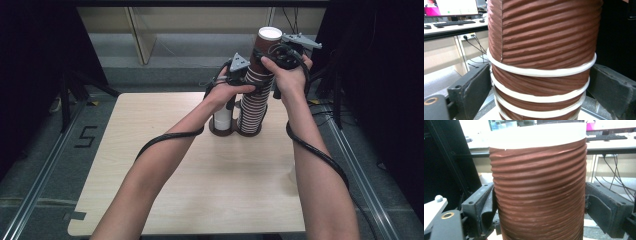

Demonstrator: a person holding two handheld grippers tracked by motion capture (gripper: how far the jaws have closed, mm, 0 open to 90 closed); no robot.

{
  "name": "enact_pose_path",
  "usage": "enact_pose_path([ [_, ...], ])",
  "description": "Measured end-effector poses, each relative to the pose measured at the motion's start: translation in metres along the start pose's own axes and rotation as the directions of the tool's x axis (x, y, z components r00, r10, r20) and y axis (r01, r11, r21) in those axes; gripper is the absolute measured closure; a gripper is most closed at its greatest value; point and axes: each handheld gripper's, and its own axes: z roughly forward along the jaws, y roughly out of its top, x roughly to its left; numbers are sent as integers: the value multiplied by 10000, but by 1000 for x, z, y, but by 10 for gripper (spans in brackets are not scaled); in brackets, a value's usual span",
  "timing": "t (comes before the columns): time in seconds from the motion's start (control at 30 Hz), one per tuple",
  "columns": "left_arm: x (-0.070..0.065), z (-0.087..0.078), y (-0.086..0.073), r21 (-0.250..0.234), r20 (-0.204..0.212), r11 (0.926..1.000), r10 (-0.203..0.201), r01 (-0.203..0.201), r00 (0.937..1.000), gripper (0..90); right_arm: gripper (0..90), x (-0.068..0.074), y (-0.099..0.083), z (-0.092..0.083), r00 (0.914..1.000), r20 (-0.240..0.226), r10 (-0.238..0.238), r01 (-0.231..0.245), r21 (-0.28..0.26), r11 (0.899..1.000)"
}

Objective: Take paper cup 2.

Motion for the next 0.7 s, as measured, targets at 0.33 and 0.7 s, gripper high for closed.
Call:
enact_pose_path([
  [0.33,0,-2,0,61,11,10000,25,-25,10000,67,187,5,10,-8,9998,217,-47,60,-565,9984],
  [0.7,0,-6,0,122,-22,9996,236,-236,9997,87,193,7,28,-19,9995,119,302,-280,-1583,9870],
])
